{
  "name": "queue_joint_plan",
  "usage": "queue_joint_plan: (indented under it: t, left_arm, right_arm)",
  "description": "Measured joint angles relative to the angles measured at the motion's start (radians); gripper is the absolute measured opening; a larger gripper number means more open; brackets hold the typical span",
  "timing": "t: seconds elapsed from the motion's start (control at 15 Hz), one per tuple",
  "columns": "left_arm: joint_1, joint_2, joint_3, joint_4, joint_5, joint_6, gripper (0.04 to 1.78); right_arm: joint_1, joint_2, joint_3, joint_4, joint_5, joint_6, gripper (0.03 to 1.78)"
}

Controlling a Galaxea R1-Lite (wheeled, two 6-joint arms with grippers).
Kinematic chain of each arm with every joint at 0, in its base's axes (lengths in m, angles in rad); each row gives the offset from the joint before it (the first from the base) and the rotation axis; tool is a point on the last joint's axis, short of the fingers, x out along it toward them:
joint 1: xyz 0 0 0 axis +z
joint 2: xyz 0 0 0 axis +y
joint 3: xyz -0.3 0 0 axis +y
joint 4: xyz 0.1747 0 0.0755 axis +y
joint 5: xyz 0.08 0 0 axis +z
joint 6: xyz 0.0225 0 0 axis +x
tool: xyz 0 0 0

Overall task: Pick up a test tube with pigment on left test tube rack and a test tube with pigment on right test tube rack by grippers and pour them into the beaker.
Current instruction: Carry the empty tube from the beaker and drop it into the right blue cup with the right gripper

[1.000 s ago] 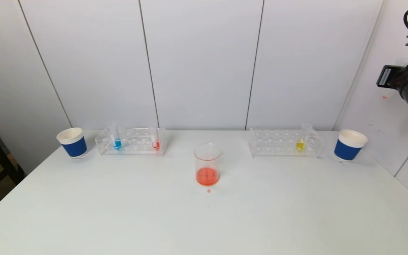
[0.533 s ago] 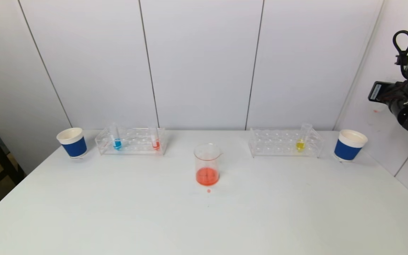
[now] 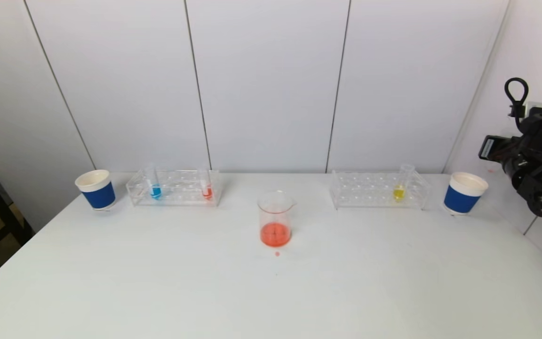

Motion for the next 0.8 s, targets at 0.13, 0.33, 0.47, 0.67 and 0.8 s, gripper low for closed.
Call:
queue_joint_plan:
  t: [0.13,0.33,0.47,0.67,0.8]
  left_arm:
    - [0.0,0.0,0.0,0.0,0.0,0.0,1.76]
    - [0.001,0.0,0.0,0.0,0.0,0.0,1.76]
    - [0.0,0.0,0.0,0.0,0.0,0.0,1.76]
    - [0.0,0.0,0.0,0.0,0.0,0.0,1.76]
    - [0.0,0.0,0.0,0.0,0.0,0.0,1.76]
  right_arm:
    - [-0.006,0.03,0.022,-0.04,0.0,0.0,0.47]
    - [-0.011,0.067,0.052,-0.084,-0.001,-0.001,0.47]
    - [-0.01,0.086,0.07,-0.113,-0.002,-0.004,0.47]
    - [-0.009,0.103,0.082,-0.116,-0.001,-0.004,0.47]
    - [-0.008,0.102,0.083,-0.114,0.0,-0.004,0.47]
